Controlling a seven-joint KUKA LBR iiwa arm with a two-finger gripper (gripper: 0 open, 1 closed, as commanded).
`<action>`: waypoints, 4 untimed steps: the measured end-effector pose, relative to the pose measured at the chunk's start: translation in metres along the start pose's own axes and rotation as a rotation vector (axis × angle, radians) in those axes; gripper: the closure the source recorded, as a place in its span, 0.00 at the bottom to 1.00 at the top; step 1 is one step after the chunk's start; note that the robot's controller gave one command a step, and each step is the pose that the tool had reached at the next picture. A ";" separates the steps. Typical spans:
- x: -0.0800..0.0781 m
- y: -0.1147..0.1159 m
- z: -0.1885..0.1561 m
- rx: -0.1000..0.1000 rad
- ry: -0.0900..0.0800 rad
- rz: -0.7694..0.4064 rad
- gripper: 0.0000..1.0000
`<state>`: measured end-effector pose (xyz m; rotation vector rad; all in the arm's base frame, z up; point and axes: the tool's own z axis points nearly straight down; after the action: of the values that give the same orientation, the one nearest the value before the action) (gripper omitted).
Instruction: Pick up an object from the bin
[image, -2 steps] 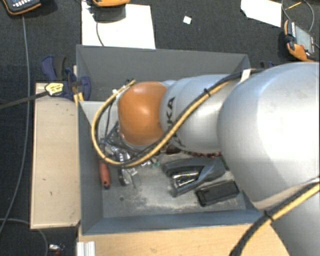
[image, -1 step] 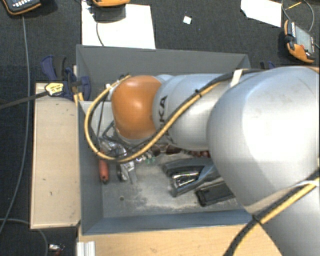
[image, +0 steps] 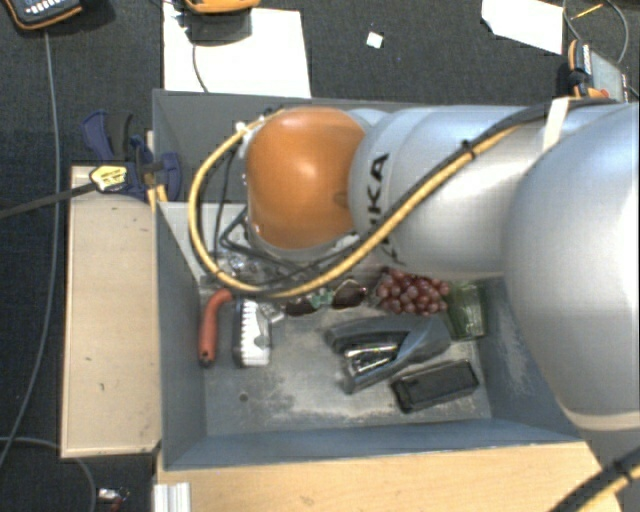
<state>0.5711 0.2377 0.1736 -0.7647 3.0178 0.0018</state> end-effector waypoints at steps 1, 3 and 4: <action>-0.008 -0.001 -0.037 0.005 -0.006 -0.002 0.00; 0.046 0.015 0.020 0.006 -0.015 -0.092 0.00; 0.047 0.015 0.099 0.005 -0.005 -0.231 0.00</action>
Offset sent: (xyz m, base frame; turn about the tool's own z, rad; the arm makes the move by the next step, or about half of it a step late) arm -0.0278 -0.0190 -0.0669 -0.2230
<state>0.5253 0.2293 0.0738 -1.1048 2.9040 -0.0092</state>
